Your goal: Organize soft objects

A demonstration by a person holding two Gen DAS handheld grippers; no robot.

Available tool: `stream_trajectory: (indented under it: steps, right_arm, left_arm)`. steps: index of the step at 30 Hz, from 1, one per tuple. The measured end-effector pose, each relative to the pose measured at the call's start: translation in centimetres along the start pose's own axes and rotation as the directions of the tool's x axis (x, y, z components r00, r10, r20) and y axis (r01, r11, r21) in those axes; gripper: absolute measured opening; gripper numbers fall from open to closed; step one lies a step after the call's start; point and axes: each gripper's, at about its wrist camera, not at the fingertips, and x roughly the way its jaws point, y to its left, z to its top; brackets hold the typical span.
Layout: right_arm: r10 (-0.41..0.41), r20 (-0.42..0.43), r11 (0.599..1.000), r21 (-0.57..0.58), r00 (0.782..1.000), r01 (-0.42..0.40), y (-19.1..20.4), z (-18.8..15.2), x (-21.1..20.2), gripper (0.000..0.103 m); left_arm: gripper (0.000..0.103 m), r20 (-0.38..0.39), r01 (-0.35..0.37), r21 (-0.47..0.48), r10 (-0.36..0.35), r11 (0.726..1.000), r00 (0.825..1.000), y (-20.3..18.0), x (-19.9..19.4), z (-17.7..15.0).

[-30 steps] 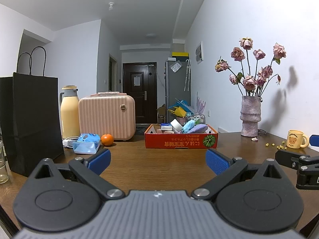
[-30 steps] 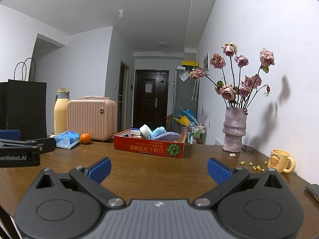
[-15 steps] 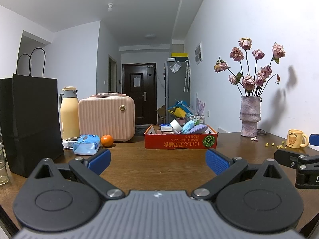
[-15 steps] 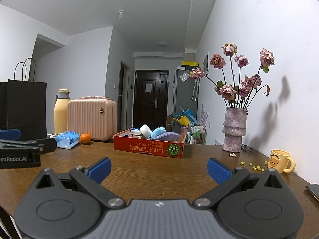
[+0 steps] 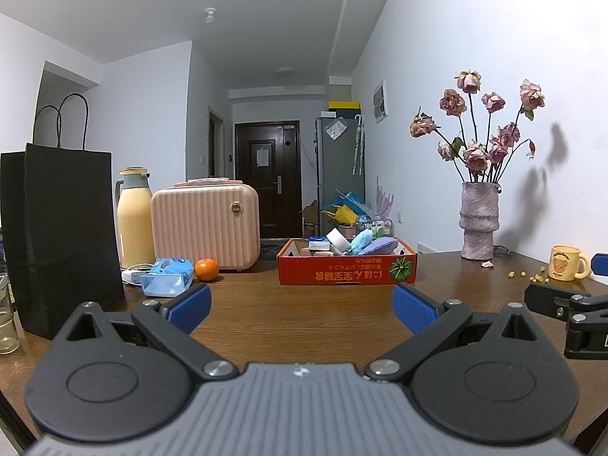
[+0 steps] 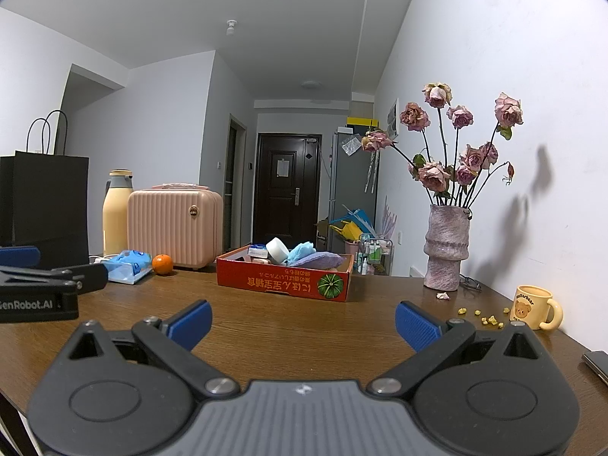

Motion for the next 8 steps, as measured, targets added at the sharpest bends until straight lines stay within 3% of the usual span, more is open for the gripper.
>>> stream_trajectory:
  steps: [8]
  right_arm:
    - [0.0, -0.006, 1.0, 0.0, 1.0, 0.0, -0.04, -0.03, 0.2, 0.103]
  left_arm:
    - [0.103, 0.0, 0.014, -0.005, -0.014, 1.0, 1.0, 0.09, 0.12, -0.17]
